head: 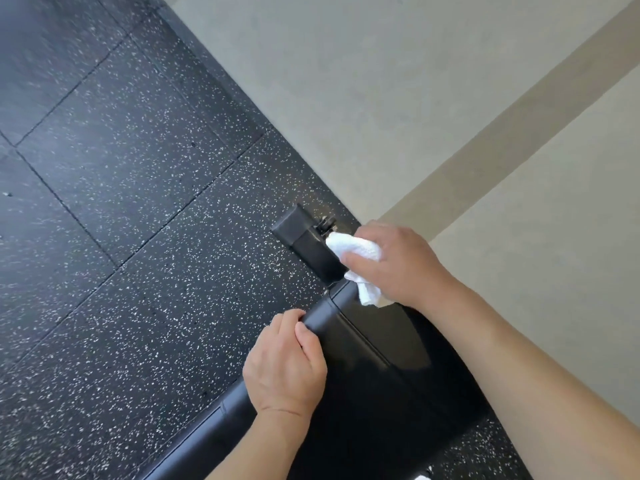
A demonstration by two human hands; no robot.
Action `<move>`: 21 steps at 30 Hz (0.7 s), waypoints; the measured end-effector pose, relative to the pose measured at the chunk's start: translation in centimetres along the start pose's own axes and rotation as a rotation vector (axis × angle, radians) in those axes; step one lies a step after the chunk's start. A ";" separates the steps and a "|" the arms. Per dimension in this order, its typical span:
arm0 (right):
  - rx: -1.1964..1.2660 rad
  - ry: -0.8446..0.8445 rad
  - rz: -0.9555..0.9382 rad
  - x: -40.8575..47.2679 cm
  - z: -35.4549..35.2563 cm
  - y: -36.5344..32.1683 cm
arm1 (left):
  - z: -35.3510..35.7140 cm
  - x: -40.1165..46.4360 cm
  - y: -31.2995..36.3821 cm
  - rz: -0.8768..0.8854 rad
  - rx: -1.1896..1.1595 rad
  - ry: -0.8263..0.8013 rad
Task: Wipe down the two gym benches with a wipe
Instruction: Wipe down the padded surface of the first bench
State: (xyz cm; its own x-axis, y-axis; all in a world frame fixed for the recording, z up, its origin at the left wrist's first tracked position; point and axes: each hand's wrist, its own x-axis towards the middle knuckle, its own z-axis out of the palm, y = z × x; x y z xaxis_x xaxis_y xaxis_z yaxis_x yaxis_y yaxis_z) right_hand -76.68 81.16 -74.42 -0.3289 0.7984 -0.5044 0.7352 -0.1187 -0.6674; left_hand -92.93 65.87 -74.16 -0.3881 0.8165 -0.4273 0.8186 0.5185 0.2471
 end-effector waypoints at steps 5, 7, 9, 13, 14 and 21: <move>-0.181 -0.462 0.113 4.7 0.3 -2.3 | -0.2 0.1 0.1 -0.012 0.036 -0.022; -0.139 -0.511 0.108 5.0 0.2 -2.3 | 0.0 0.1 0.2 -0.021 0.044 -0.021; -0.033 -0.351 0.065 3.6 -0.1 -1.4 | 0.1 0.0 0.0 -0.025 0.060 -0.006; 0.332 0.048 0.098 -2.2 -0.7 2.4 | 0.2 -0.2 -0.1 -0.044 0.063 -0.019; 0.432 0.084 0.133 -4.0 -0.7 3.6 | 0.2 -0.2 0.0 -0.048 0.055 -0.016; 0.364 0.225 0.196 -11.4 -0.2 7.8 | 0.3 0.1 0.1 -0.071 0.059 0.010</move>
State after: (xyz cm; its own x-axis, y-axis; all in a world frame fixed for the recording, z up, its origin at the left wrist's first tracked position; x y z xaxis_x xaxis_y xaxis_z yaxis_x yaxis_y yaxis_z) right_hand -67.07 71.27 -73.72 -0.0384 0.8435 -0.5357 0.5017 -0.4474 -0.7404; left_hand -92.77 65.86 -74.44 -0.4499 0.7812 -0.4327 0.8123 0.5593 0.1652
